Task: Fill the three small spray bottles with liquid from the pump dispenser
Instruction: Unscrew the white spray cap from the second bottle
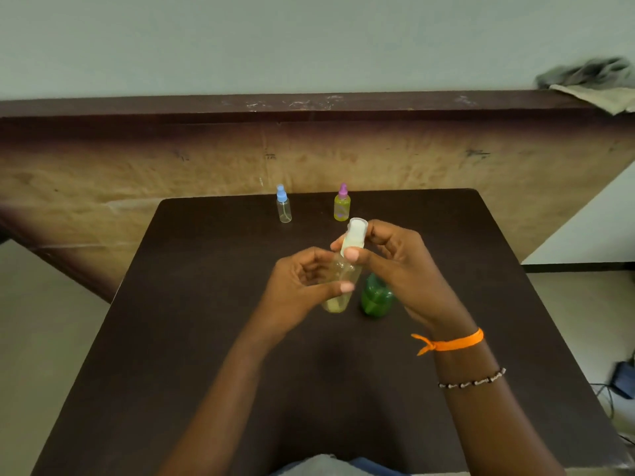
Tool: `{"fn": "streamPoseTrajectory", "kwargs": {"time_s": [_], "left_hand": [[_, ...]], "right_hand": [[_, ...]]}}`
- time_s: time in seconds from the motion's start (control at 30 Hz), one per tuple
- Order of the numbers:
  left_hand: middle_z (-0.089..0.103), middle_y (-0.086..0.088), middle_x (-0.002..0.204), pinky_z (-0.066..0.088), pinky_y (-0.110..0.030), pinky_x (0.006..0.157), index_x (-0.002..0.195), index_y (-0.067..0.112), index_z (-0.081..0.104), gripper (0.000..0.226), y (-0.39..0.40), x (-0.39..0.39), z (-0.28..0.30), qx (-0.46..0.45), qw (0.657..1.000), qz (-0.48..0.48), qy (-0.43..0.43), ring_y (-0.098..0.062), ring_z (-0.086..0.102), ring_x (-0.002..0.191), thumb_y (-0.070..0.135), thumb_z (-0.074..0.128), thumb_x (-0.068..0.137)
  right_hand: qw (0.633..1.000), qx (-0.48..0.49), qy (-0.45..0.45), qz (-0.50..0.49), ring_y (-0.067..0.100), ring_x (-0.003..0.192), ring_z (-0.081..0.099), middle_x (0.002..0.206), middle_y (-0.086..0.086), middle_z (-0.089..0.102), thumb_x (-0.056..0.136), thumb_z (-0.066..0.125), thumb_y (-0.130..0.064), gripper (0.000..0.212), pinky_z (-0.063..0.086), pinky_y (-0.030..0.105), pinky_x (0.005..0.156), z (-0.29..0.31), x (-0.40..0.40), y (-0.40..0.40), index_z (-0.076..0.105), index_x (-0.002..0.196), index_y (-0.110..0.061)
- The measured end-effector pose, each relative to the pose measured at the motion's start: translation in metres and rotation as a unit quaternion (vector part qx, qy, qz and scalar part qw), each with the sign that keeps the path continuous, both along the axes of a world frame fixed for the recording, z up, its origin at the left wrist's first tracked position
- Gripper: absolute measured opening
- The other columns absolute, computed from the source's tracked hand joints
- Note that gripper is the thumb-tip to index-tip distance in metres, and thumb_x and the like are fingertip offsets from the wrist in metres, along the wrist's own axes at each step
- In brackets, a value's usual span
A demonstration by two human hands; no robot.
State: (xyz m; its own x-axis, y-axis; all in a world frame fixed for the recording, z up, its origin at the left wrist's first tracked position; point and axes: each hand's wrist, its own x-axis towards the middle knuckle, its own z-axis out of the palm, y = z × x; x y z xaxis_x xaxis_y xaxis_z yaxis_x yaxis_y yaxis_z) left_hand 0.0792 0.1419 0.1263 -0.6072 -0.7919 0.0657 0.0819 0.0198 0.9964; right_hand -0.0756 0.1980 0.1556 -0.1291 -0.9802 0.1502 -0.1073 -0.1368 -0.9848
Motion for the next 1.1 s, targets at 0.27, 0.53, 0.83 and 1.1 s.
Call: {"fn": "streamPoseTrajectory", "kwargs": {"time_s": [0.27, 0.53, 0.83, 1.1], "left_hand": [[0.07, 0.004, 0.09, 0.051, -0.023, 0.075, 0.096, 0.016, 0.065, 0.034, 0.01, -0.01, 0.006, 0.027, 0.999, 0.026, -0.008, -0.007, 0.065, 0.085, 0.011, 0.08, 0.066], [0.069, 0.001, 0.092, 0.052, -0.028, 0.077, 0.095, 0.018, 0.065, 0.027, 0.003, -0.016, 0.01, 0.012, 1.0, 0.011, -0.015, -0.014, 0.064, 0.086, 0.025, 0.077, 0.071], [0.069, -0.007, 0.102, 0.055, -0.027, 0.078, 0.111, 0.013, 0.063, 0.049, 0.004, -0.017, 0.01, 0.156, 0.976, -0.135, 0.073, -0.018, 0.067, 0.092, 0.039, 0.073, 0.071], [0.065, -0.006, 0.108, 0.05, -0.023, 0.087, 0.112, 0.01, 0.059, 0.029, 0.002, -0.023, 0.006, 0.061, 0.997, -0.039, -0.026, -0.011, 0.062, 0.099, 0.01, 0.064, 0.083]], "right_hand": [[0.993, 0.029, -0.109, 0.019, 0.01, 0.094, 0.064, 0.102, -0.001, 0.07, 0.08, 0.071, -0.023, 0.024, 0.05, 0.023, 0.082, 0.002, -0.008, 0.004, 0.072, 0.104, -0.02], [0.989, -0.004, -0.121, -0.089, 0.014, 0.081, 0.067, 0.088, 0.006, 0.071, 0.081, 0.069, -0.005, 0.028, 0.055, 0.019, 0.071, 0.014, -0.005, -0.006, 0.065, 0.108, -0.008], [0.977, 0.014, -0.196, 0.086, 0.033, 0.1, 0.055, 0.113, 0.009, 0.072, 0.075, 0.071, -0.032, 0.057, 0.048, 0.035, 0.073, 0.012, -0.025, -0.009, 0.054, 0.126, -0.012], [0.99, -0.013, -0.139, -0.029, 0.008, 0.094, 0.067, 0.091, -0.004, 0.075, 0.066, 0.073, -0.033, 0.045, 0.052, 0.02, 0.084, 0.022, -0.026, -0.017, 0.064, 0.105, -0.013]]}}
